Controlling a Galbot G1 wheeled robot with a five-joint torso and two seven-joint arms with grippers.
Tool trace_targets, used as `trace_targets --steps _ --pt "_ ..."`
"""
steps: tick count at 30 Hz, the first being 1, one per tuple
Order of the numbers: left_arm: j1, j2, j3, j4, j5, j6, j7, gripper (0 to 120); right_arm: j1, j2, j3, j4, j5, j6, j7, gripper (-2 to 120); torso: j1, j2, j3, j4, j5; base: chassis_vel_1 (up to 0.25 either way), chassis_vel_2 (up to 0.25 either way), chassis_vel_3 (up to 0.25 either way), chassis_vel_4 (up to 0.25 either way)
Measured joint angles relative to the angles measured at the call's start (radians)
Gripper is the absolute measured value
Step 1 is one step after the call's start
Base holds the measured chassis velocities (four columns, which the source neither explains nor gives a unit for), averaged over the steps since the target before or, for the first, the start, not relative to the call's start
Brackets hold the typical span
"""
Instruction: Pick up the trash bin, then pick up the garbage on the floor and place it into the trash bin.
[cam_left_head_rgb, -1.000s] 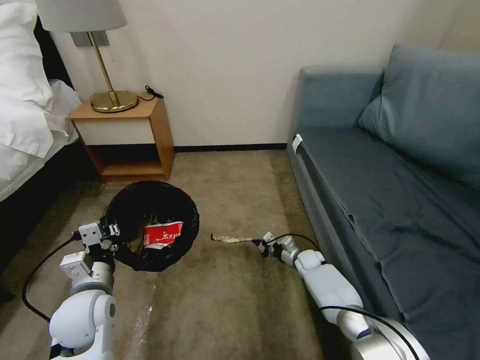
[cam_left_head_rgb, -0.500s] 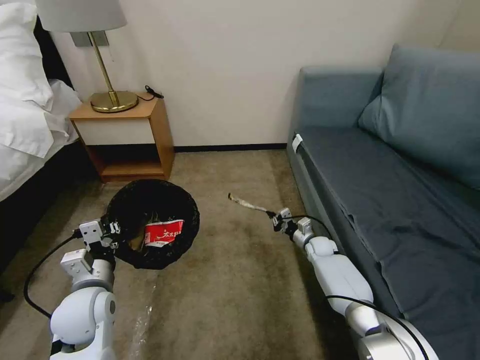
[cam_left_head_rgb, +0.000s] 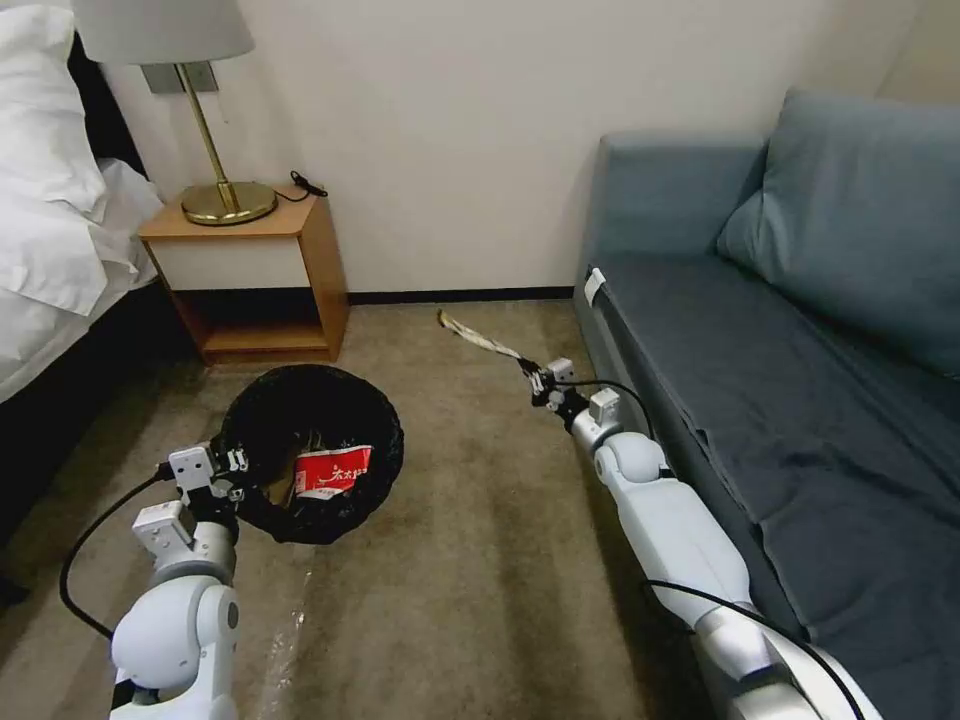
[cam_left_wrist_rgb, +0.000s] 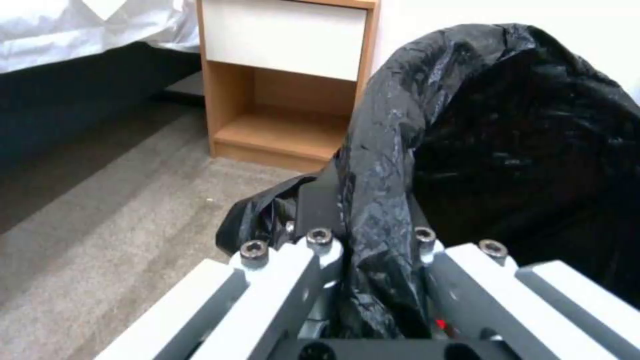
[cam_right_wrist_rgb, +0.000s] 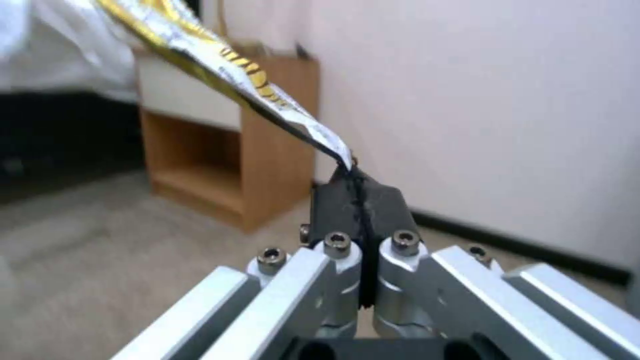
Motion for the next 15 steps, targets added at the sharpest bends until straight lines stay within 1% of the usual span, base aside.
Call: trace_targets --steps 3,7,9,11,12,13,15 --pt "-0.002 -0.001 0.002 0.009 0.002 -0.002 0.0 4 -0.015 -0.008 -0.03 0.094 0.035 -0.02 0.023 0 0.0 0.0 0.0 0.0 -0.0002 0.0 0.0 0.0 0.0" --pt "-0.003 -0.001 0.003 0.01 0.002 -0.002 0.0 4 -0.024 -0.011 -0.049 0.146 0.045 -0.027 0.034 0 0.0 0.0 0.0 0.0 -0.0001 0.0 0.0 0.0 0.0" --pt "-0.006 0.0 0.003 0.011 0.002 -0.003 0.0 4 -0.036 -0.016 -0.077 0.221 0.063 -0.039 0.055 0 0.0 0.0 0.0 0.0 -0.0002 0.0 0.0 0.0 0.0" --pt "-0.007 0.001 0.003 0.011 0.002 -0.003 0.0 4 -0.039 -0.017 -0.088 0.244 0.07 -0.042 0.064 0 0.0 0.0 0.0 -0.0001 -0.0001 0.0 0.0 0.0 0.0" --pt "-0.01 0.002 0.003 0.011 0.001 -0.003 0.0 4 -0.046 -0.021 -0.122 0.313 0.091 -0.054 0.094 0 0.0 0.0 0.0 -0.0001 -0.0001 0.0 0.0 0.0 0.0" --pt "-0.01 0.002 0.003 0.011 0.001 -0.003 0.0 4 -0.046 -0.021 -0.122 0.313 0.091 -0.054 0.094 0 0.0 0.0 0.0 -0.0001 -0.0001 0.0 0.0 0.0 0.0" --pt "-0.01 0.002 0.003 0.011 0.001 -0.003 0.0 4 -0.051 -0.022 -0.171 0.402 0.118 -0.076 0.134 0 0.0 0.0 0.0 0.0 -0.0001 0.0 0.0 0.0 0.0"
